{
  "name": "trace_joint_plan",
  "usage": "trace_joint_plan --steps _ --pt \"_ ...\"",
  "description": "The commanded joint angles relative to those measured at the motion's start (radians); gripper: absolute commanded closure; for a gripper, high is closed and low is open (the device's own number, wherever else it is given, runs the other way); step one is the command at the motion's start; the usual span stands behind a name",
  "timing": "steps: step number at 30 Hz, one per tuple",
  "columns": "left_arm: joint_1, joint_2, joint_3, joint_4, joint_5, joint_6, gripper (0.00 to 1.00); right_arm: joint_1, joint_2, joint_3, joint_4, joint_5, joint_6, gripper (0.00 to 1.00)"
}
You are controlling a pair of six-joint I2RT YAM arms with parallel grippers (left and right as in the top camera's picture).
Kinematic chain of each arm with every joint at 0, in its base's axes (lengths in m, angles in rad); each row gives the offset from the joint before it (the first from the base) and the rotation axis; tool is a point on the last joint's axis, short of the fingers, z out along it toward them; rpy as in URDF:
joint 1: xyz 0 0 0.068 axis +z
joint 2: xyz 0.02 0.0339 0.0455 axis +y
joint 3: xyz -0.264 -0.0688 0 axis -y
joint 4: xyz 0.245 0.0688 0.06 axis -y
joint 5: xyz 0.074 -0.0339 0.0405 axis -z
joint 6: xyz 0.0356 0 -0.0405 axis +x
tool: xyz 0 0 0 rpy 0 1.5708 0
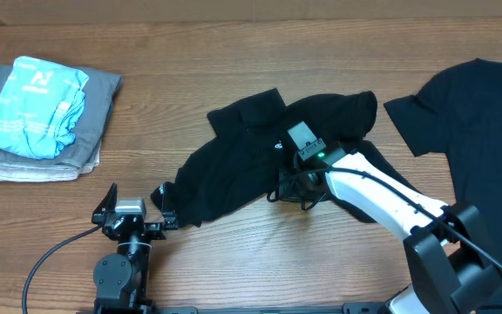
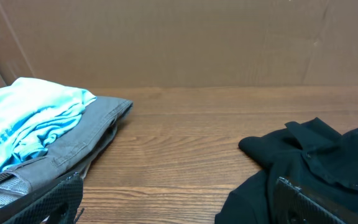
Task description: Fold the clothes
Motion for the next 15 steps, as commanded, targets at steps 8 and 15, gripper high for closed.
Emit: trace_joint_plan --steps 8,15 --pt "-0.008 -0.01 -0.004 0.002 0.002 -0.016 0.0 0.002 0.052 -0.022 0.063 0.027 -0.076 0.65" --pt "-0.008 -0.01 -0.004 0.002 0.002 -0.016 0.0 0.01 0.083 -0.022 0.077 0.027 -0.119 0.59"
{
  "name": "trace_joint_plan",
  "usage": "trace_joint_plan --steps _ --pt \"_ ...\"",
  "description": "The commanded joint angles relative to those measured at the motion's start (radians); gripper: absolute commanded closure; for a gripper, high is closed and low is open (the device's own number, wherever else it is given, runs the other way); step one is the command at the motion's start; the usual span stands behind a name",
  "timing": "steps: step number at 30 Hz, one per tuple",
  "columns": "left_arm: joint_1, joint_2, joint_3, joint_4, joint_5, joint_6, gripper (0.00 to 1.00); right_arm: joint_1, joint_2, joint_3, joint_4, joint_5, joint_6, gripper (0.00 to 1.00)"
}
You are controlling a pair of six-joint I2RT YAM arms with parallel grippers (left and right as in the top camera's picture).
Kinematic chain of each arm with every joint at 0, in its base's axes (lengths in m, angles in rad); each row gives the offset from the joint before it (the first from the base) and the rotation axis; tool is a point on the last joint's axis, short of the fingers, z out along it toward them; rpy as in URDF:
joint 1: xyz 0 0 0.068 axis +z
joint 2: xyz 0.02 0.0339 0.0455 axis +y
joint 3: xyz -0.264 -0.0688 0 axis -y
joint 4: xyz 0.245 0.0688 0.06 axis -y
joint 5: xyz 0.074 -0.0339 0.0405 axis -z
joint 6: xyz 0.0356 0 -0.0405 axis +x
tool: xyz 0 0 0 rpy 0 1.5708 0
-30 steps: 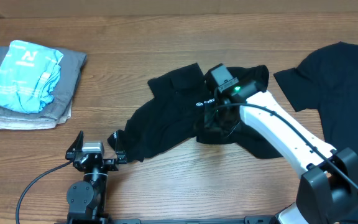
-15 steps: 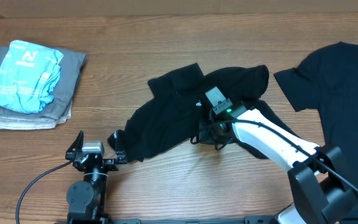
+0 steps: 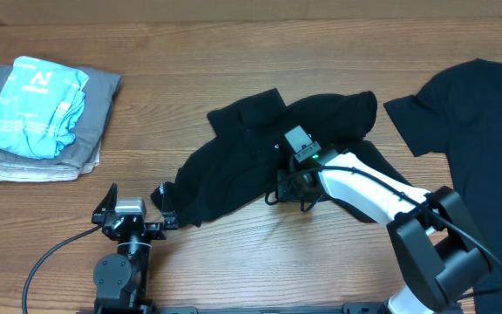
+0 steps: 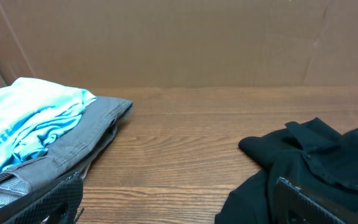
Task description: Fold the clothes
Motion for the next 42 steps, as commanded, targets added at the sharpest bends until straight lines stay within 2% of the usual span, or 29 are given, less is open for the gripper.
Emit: trace_joint_plan --steps 1,4,11,18,29,34,42 --pt "-0.008 -0.01 -0.004 0.002 0.002 -0.016 0.0 0.016 0.007 -0.006 0.022 0.01 -0.06 0.58" --pt "-0.008 -0.01 -0.004 0.002 0.002 -0.016 0.0 0.039 0.007 -0.006 0.031 0.014 -0.092 0.51" --pt "-0.008 -0.01 -0.004 0.002 0.002 -0.016 0.0 0.053 0.007 0.0 0.032 0.07 -0.114 0.51" --pt "-0.008 -0.01 -0.004 0.002 0.002 -0.016 0.0 0.076 0.007 0.008 -0.006 0.119 -0.152 0.45" --pt "-0.008 -0.01 -0.004 0.002 0.002 -0.016 0.0 0.188 0.007 0.008 -0.031 0.228 -0.104 0.46" --pt "-0.008 -0.01 -0.004 0.002 0.002 -0.016 0.0 0.191 0.007 0.008 -0.058 0.25 -0.076 0.5" --pt "-0.008 -0.01 -0.004 0.002 0.002 -0.016 0.0 0.191 -0.008 0.037 -0.063 0.258 -0.052 0.51"
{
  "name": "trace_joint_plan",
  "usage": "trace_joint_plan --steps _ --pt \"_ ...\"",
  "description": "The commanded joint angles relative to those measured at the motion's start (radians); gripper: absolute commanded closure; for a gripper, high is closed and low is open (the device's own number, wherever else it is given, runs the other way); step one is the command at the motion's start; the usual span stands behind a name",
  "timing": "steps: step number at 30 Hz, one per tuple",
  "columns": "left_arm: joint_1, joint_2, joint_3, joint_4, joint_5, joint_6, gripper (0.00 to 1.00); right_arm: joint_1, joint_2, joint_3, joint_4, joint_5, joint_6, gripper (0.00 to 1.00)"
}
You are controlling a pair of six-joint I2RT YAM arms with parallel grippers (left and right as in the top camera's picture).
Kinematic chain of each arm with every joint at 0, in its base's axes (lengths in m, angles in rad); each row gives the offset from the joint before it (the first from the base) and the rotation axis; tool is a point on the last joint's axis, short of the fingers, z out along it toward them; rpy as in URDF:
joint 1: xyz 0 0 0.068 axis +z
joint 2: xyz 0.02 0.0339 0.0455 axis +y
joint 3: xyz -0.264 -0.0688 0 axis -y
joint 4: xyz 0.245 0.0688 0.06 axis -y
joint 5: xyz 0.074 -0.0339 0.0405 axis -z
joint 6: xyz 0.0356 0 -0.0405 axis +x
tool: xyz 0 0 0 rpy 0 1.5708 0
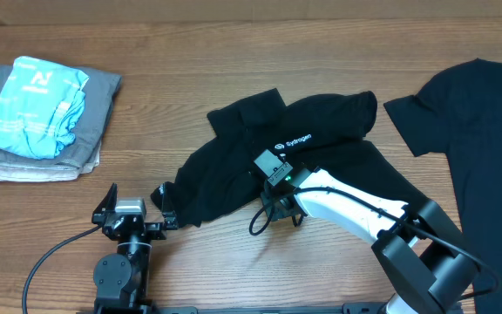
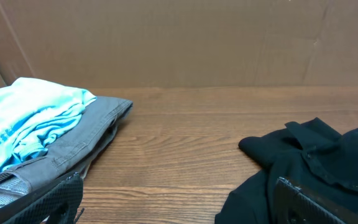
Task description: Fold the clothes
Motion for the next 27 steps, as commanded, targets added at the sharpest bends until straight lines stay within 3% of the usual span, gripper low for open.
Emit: trace_joint_plan --steps 1,27 --pt "-0.008 -0.01 -0.004 0.002 0.002 -0.016 0.0 0.001 -0.022 0.047 -0.016 0.026 0.03 0.51" --pt "-0.008 -0.01 -0.004 0.002 0.002 -0.016 0.0 -0.001 0.0 0.076 -0.006 0.026 0.049 0.5"
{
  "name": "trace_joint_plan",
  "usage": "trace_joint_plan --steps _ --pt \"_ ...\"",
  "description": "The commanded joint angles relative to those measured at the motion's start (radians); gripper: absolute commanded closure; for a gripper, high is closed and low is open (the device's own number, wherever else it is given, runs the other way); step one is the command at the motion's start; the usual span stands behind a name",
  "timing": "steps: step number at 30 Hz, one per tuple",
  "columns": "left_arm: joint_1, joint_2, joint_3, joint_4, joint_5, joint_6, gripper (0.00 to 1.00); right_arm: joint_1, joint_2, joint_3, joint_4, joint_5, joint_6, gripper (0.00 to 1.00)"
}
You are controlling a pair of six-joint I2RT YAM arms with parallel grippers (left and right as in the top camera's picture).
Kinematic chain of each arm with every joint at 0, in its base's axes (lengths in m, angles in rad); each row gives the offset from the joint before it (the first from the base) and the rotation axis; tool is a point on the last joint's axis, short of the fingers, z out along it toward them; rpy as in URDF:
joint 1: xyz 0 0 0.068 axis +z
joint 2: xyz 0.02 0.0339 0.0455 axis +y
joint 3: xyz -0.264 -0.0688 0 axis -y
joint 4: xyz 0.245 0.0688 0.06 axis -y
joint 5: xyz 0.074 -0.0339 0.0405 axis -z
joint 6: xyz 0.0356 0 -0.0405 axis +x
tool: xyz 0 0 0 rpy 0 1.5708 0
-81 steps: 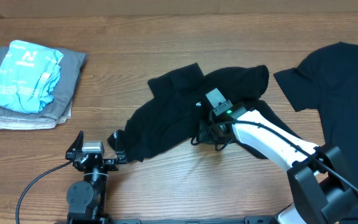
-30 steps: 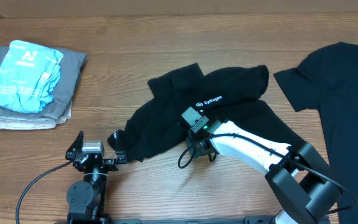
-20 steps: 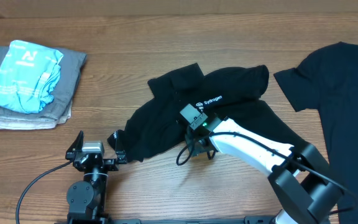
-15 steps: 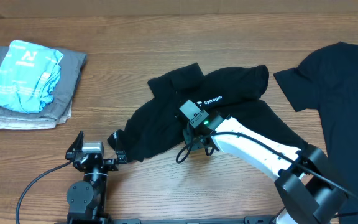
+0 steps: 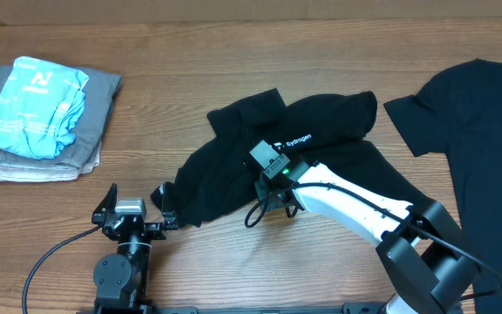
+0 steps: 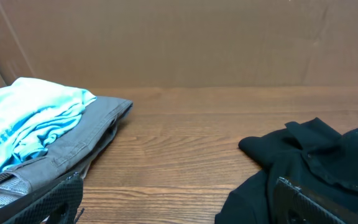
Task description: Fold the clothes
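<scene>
A crumpled black garment point(image 5: 321, 144) with a small white print lies mid-table; in the left wrist view its edge point(image 6: 316, 162) shows at the right. My right gripper point(image 5: 274, 194) is down at the garment's front edge, left of centre. Its jaws are hidden under the wrist, so whether they hold cloth cannot be told. My left gripper point(image 5: 135, 197) rests near the table's front left. It stands wide open and empty, with one finger point(image 6: 39, 199) at each side of the bare wood, just left of the garment's lower left corner.
A folded stack, light blue cloth on grey point(image 5: 42, 109), sits at the back left and also shows as the stack point(image 6: 42, 130). A second black T-shirt point(image 5: 482, 131) lies spread at the right edge. A brown cardboard wall point(image 6: 179, 43) backs the table.
My right gripper has shifted slightly left and toward the back along the garment's front edge. The left arm and the other clothes are unchanged.
My right gripper was first on the middle of the black garment, right of centre. It then stood a little further left. Later it was at the garment's front edge, with the white print uncovered behind it, and now stands slightly further left. The left gripper stayed parked and open.
</scene>
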Motion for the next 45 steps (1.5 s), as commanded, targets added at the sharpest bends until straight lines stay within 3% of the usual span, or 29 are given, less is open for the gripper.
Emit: trace_joint_plan --steps 1,6,9,15,38,45 --pt "-0.008 -0.01 -0.004 0.002 0.002 -0.016 0.0 -0.002 0.002 -0.001 -0.002 0.011 0.027 0.5" --pt "-0.008 -0.01 -0.004 0.002 0.002 -0.016 0.0 -0.003 0.002 -0.001 -0.01 0.01 0.031 0.51" --pt "-0.008 -0.01 -0.004 0.002 0.002 -0.016 0.0 -0.003 0.002 -0.001 -0.009 0.01 0.031 0.61" --pt "-0.008 -0.01 -0.004 0.002 0.002 -0.016 0.0 -0.023 0.002 -0.002 -0.013 0.01 0.031 0.55" --pt "-0.008 -0.01 -0.004 0.002 0.002 -0.016 0.0 -0.031 0.003 -0.071 0.056 0.006 0.03 0.54" --pt "-0.008 -0.01 -0.004 0.002 0.002 -0.016 0.0 -0.031 0.013 -0.071 0.078 0.005 0.031 0.43"
